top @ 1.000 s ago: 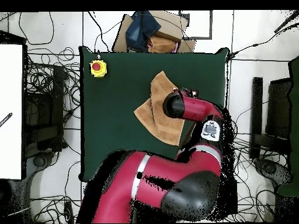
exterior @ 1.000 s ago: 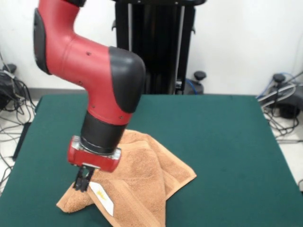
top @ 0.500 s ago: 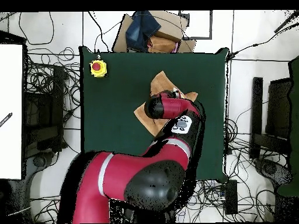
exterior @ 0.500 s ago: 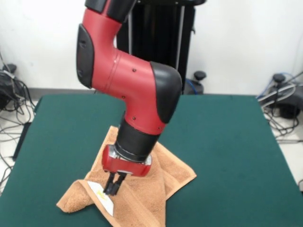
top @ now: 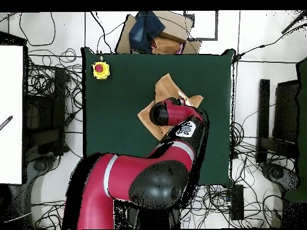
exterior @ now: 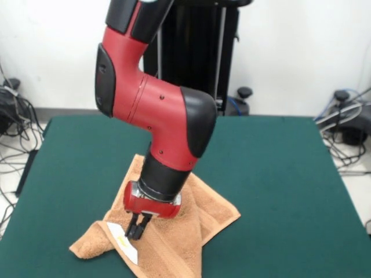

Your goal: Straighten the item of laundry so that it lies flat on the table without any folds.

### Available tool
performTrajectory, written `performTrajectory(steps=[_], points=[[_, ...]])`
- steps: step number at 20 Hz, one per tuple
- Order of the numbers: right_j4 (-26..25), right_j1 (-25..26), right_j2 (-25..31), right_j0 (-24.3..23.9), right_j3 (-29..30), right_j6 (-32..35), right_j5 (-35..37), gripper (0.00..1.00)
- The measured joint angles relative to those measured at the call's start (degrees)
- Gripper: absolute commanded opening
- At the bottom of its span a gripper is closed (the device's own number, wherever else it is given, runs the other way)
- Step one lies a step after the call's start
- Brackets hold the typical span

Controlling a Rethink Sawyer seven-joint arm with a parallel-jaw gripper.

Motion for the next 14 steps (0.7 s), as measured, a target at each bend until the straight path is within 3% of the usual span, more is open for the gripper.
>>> performTrajectory(steps=[5, 14], points=[[0.7, 1.8, 0.0, -0.7, 0.0, 0.0, -5.4, 0.00], [1.6, 2.7, 0.0, -0.7, 0.0, 0.0, -7.9, 0.00]])
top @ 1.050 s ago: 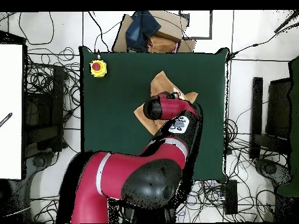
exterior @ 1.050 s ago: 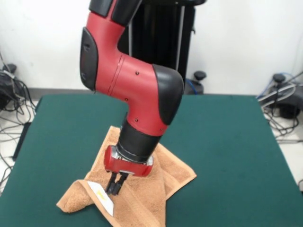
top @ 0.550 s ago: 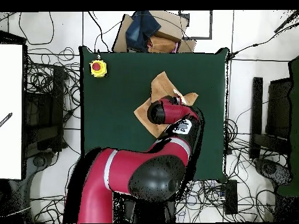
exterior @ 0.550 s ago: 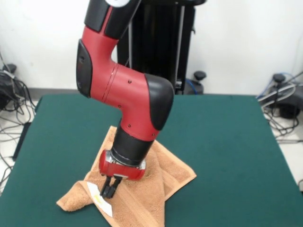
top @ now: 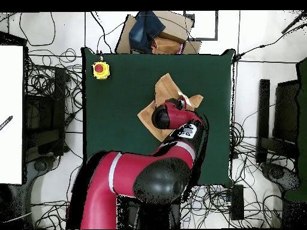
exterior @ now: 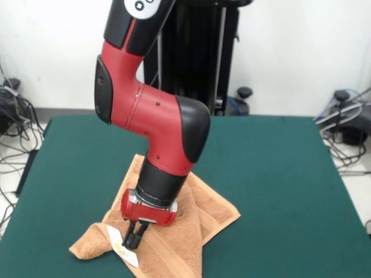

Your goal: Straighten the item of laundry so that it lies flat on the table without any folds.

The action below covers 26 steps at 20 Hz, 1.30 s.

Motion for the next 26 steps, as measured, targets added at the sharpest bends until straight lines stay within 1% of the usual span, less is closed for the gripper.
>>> performTrajectory(steps=[4, 8, 9, 11, 17, 21, 23, 24, 26], points=[[0.0, -0.8, 0.0, -0.1, 0.7, 0.0, 0.0, 0.00], [0.0, -4.6, 0.4, -0.5, 3.9, 0.0, 0.2, 0.00], [0.0, -7.0, 0.4, -0.9, 5.8, 0.0, 0.6, 0.00], [-0.1, -7.9, 0.4, -1.1, 6.5, 0.0, 0.8, 0.00], [0.0, -13.6, 0.4, -1.2, 9.8, 0.0, 1.9, 0.00], [1.0, -16.3, -0.8, 0.5, 11.7, 0.0, 4.4, 0.00], [1.9, -17.7, -1.9, 2.3, 12.8, 0.0, 7.0, 0.00], [2.4, -18.9, -2.7, 3.8, 13.7, 0.0, 9.4, 0.00], [2.7, -19.8, -3.2, 5.0, 14.4, 0.0, 11.3, 0.00]])
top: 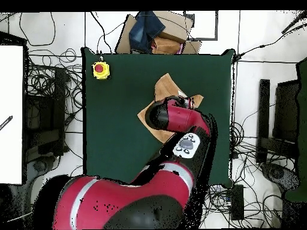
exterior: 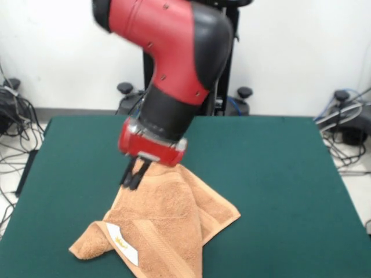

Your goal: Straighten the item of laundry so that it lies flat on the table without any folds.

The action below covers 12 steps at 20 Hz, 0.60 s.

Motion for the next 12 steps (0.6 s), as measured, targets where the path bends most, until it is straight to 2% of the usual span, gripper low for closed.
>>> performTrajectory(steps=[5, 12], points=[[2.9, -4.0, -1.4, 4.8, 2.9, 0.0, 7.3, 0.00], [5.6, -5.7, -1.4, 6.9, 5.3, 0.0, 7.1, 0.00]])
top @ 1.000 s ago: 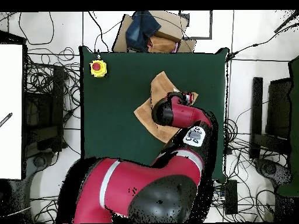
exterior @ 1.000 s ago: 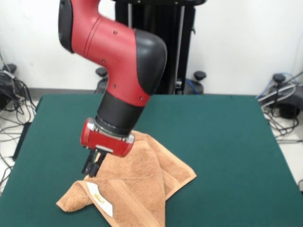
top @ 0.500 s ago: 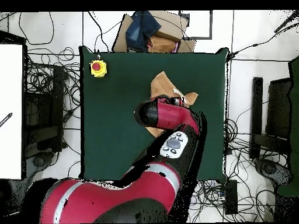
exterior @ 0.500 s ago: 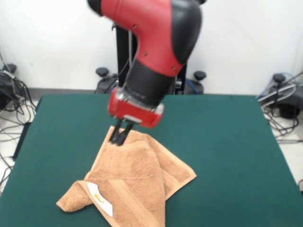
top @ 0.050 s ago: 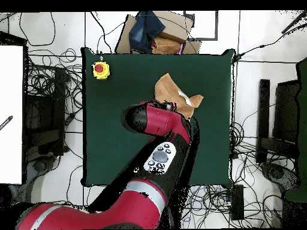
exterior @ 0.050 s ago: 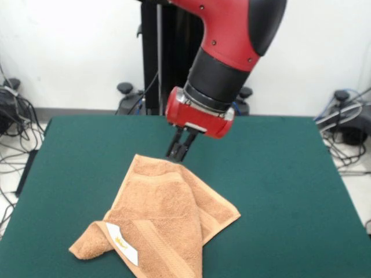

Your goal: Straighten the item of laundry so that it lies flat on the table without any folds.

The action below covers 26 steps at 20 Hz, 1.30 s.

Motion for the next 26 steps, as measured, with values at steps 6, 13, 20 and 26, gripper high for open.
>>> performTrajectory(steps=[6, 13, 20, 26], points=[[0.5, 0.2, 0.0, -0.8, 1.7, 0.0, -4.4, 0.00], [1.9, 3.2, 0.0, -1.2, 3.3, 0.0, -13.4, 0.00], [7.2, 7.8, -0.1, 0.8, 3.6, 0.0, -17.2, 0.00], [12.8, 11.9, -1.4, 4.6, 3.8, 0.0, -17.3, 0.00]])
